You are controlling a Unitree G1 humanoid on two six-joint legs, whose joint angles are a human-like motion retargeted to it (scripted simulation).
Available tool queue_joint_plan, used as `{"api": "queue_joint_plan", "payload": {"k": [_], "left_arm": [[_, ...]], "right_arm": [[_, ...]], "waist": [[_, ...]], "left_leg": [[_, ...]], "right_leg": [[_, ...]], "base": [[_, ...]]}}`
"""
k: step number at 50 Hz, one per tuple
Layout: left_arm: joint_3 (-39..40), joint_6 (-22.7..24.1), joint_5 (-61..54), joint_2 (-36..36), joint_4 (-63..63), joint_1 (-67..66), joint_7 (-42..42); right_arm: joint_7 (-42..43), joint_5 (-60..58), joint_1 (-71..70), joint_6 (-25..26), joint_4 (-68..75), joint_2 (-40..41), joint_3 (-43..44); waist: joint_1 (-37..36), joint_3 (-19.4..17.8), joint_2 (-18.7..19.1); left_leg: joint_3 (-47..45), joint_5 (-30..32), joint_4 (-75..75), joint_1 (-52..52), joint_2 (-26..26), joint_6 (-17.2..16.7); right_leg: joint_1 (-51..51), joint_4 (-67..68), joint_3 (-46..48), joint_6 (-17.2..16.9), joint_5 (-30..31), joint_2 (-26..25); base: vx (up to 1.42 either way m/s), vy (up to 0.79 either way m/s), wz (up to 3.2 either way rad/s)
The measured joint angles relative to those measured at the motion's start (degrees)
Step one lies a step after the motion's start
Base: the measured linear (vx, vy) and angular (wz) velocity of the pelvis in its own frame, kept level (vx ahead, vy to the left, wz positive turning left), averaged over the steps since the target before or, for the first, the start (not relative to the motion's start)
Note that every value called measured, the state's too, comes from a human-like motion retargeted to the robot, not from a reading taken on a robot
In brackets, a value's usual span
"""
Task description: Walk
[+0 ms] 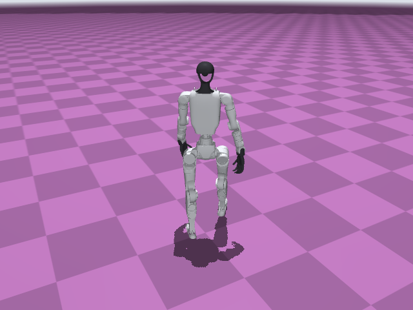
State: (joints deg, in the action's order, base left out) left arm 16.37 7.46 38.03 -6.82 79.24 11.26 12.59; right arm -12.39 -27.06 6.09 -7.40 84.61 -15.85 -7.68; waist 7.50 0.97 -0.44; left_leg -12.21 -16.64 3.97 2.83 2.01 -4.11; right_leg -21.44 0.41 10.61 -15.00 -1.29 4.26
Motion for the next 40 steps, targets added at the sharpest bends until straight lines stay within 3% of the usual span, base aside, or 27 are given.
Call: {"api": "queue_joint_plan", "payload": {"k": [5,10,12,15,19,23,25,32,35,37,40], "left_arm": [[0.35,-1.77,1.42,0.52,2.63,-2.7,0.21],[0.46,-4.21,6.18,-0.32,4.28,-5.85,0.33],[0.27,-5.43,9.23,-1.02,4.58,-6.94,0.64],[0.77,-6.34,13.19,-1.71,4.1,-8.38,0.3],[2.33,-5.41,13.34,-2.01,3.19,-11.31,-1.66],[5.42,-5.47,11.52,-1.48,3.06,-14.77,-2.53],[6.67,-5.81,10.48,-1.43,3.11,-16.31,-2.07],[9.09,-7.07,9.81,-1.65,3.71,-20.95,-1.43],[9.56,-7.78,10.7,-1.93,4.25,-22.27,-1.05],[9.88,-8.13,11.34,-2.04,4.43,-23.1,-0.47],[10.36,-8.46,11.55,-2.33,4.75,-24.01,0.27]], "right_arm": [[0.47,0.28,-0.54,-0.44,0.59,0.86,-0.37],[2.13,0.82,-3.74,-0.77,1.53,2.59,-1.33],[2.81,1.2,-4.95,-1.29,1.84,3.6,-1.57],[4.02,1.27,-7.47,-2.17,1.66,4.85,-2.35],[5.42,0.29,-11.3,-2.73,0.53,6.45,-4.72],[6.52,-0.73,-14.48,-3.25,-0.7,7.95,-6.6],[7.23,-0.51,-15.63,-3.83,-1.59,8.79,-7.19],[8.56,1.57,-17.96,-6.13,-3.93,11.06,-7.53],[8.48,2.24,-18.09,-6.66,-4.35,11.39,-7.37],[8.27,2.34,-17.76,-6.8,-4.42,11.37,-7.32],[7.83,2.24,-16.97,-6.75,-4.37,11.1,-7.57]], "waist": [[1.3,1.56,0.78],[4.41,1.18,2.02],[3.86,1.52,0.57],[3.4,2.04,-2.42],[2.49,1.22,-4.14],[0.47,0.08,-4.63],[-0.76,-0.69,-4.51],[-1.36,-2.32,-3.4],[-1.55,-2.21,-4.24],[-1.72,-1.62,-5.25],[-2.57,-0.92,-5.81]], "left_leg": [[1.9,2.36,3.43,2.36,-2.54,-3.08],[4.61,18.08,11.09,2.06,-3.4,-8.77],[2.94,25.79,16.39,0.34,-5.11,-10.89],[-3.41,34.16,26.89,-4.92,-6.64,-10.89],[-6.84,28.89,38.78,-11.1,-4.75,-10.89],[-4.31,23.49,38.63,-16.55,-5.31,-10.59],[-3.55,20.94,34.11,-18.3,-5.15,-7.71],[-0.07,17.22,9.24,-21.81,-5.15,9.76],[0.32,20.34,-1.55,-23.06,-5.74,16.22],[0.06,21.08,-7.07,-23.96,-5.85,18.93],[-0.27,19.06,-8.88,-25.36,-4.98,19.11]], "right_leg": [[1.82,3.15,1.04,0.0,3.6,1.47],[5.16,5.14,2.21,5.23,1.6,1.42],[6.86,4.5,3.6,5.95,0.86,2.85],[8.37,3.88,3.91,6.25,0.26,6.21],[12.17,2.46,5.4,7.12,-0.97,6.39],[16.28,1.21,6.83,8.23,-2.38,4.27],[18.17,1.04,6.94,8.99,-3.3,2.97],[24.07,1.45,9.24,12.06,-7.18,-1.26],[26.02,1.65,9.48,13.22,-8.6,-1.32],[26.81,1.97,9.13,13.94,-9.37,-0.99],[27.74,2.78,7.41,15.24,-9.76,-2.19]], "base": [[0.6,0.15,0.42],[0.59,-0.04,0.64],[0.48,-0.07,0.36],[0.45,-0.02,0.36],[0.45,-0.11,0.12],[0.44,-0.1,-0.22],[0.45,-0.07,-0.3],[0.46,-0.02,0.1],[0.48,0.01,0.04],[0.51,-0.04,-0.08],[0.52,-0.03,-0.4]]}}
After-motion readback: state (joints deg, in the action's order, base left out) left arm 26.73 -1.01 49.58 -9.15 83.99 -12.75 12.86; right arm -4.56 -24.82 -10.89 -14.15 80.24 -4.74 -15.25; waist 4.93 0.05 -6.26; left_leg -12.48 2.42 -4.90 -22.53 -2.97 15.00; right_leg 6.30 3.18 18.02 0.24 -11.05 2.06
